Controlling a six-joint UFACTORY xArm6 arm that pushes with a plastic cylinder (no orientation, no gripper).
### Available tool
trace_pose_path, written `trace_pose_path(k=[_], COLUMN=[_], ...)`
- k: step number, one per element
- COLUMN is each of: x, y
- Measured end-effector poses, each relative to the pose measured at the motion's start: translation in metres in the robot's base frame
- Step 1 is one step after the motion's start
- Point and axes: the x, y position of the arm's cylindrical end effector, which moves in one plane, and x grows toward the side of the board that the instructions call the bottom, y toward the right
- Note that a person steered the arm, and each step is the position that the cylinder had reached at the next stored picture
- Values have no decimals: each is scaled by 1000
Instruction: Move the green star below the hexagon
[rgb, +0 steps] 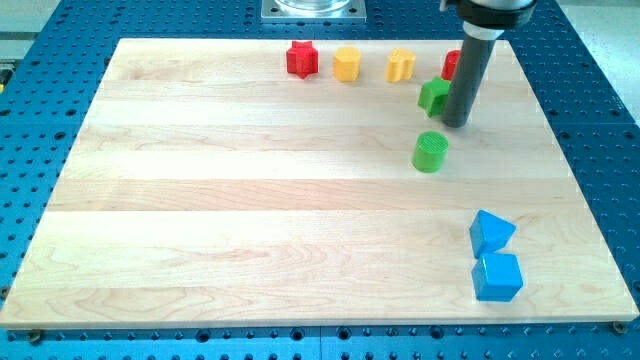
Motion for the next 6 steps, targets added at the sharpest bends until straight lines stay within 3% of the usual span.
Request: trace_pose_path(k=[3, 4, 5, 6], x=[-21, -43, -50, -28], y=[36, 16, -60, -96])
